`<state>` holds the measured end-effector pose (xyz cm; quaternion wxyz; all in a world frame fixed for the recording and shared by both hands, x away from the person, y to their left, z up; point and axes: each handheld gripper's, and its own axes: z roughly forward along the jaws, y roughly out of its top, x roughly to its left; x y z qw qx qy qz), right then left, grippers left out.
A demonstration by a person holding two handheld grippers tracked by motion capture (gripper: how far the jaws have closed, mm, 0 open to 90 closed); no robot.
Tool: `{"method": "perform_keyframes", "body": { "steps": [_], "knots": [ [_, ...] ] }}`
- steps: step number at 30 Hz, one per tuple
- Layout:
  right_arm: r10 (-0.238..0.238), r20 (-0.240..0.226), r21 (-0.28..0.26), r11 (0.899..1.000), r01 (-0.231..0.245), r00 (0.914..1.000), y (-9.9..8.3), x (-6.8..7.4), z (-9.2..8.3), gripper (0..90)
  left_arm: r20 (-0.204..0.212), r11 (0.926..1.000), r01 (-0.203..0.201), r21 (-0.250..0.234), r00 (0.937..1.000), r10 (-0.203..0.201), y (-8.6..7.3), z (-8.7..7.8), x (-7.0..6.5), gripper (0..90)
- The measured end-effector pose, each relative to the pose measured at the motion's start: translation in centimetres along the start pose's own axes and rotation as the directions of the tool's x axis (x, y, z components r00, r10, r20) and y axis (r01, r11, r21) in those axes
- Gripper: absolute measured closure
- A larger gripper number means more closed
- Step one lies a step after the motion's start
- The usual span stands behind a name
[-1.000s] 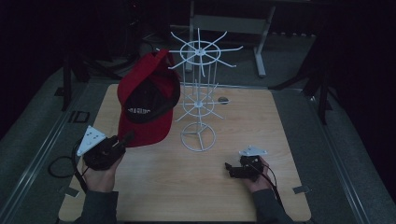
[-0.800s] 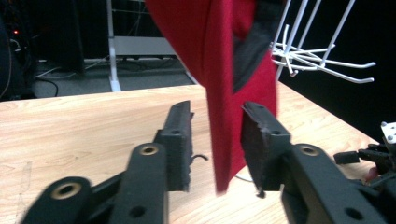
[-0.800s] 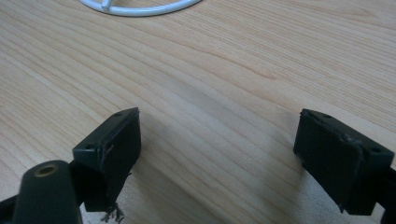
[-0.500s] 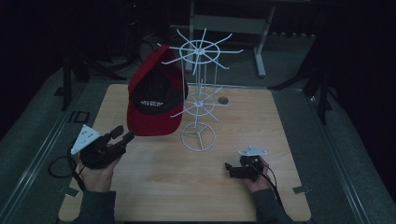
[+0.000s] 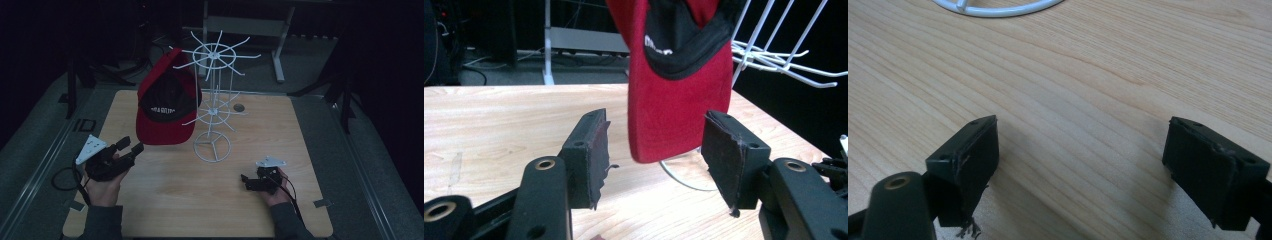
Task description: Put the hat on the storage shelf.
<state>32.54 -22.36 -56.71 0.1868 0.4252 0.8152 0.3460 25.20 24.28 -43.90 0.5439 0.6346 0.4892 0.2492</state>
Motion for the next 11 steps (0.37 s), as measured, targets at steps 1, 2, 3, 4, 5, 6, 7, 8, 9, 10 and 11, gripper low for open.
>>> {"method": "perform_keyframes", "body": {
  "steps": [1,2,3,4,5,6,7,8,9,10,11],
  "knots": [
    [-0.001,0.0,0.0,1.0,0.001,1.0,0.0,0.0,0.0,14.7,0.0,1.0,0.004,0.002,1.0,-0.004,-0.2,0.1,0.1,44.3],
    [0.0,0.0,0.0,1.0,0.0,1.0,0.0,0.0,0.0,14.7,0.0,1.0,0.008,0.005,1.0,-0.008,-0.4,0.2,0.1,44.0],
    [0.0,0.0,0.0,1.0,0.0,1.0,0.0,0.0,0.0,14.7,-0.002,0.9999,0.008,0.009,1.0,-0.008,-0.6,0.3,0.2,43.5],
    [0.0,0.0,0.0,1.0,0.0,1.0,0.0,0.0,0.0,14.7,-0.003,0.9998,0.01,0.015,0.9999,-0.01,-0.8,0.4,0.3,42.8],
    [-0.001,0.0,0.0,1.0,0.001,1.0,0.0,0.0,0.0,14.7,0.0,0.9997,0.014,0.021,0.9999,-0.014,-1.1,0.5,0.3,42.4],
    [0.0,0.0,0.0,1.0,0.0,1.0,0.0,0.0,0.0,14.7,-0.001,0.9996,0.017,0.023,0.9999,-0.017,-1.2,0.6,0.4,42.0],
    [0.0,0.0,0.0,1.0,0.0,1.0,0.0,0.0,0.0,14.7,0.0,0.9995,0.017,0.028,0.9999,-0.017,-1.4,0.7,0.4,41.6],
    [0.0,0.0,0.0,1.0,0.0,1.0,0.0,0.0,0.0,14.7,0.002,0.9994,0.016,0.032,0.9999,-0.016,-1.6,0.8,0.4,41.2],
    [0.0,0.0,0.0,1.0,0.0,1.0,0.0,0.0,0.0,14.7,0.003,0.9992,0.019,0.035,0.9998,-0.019,-1.8,0.9,0.4,40.9],
    [-0.001,0.0,0.0,1.0,0.001,1.0,0.0,0.0,0.0,14.7,0.005,0.999,0.02,0.04,0.9998,-0.02,-2.0,1.0,0.4,40.7],
    [-0.001,0.0,0.0,1.0,0.001,1.0,0.0,0.0,0.0,14.7,0.007,0.9988,0.019,0.044,0.9998,-0.02,-2.1,1.1,0.4,40.6]
  ]
}}
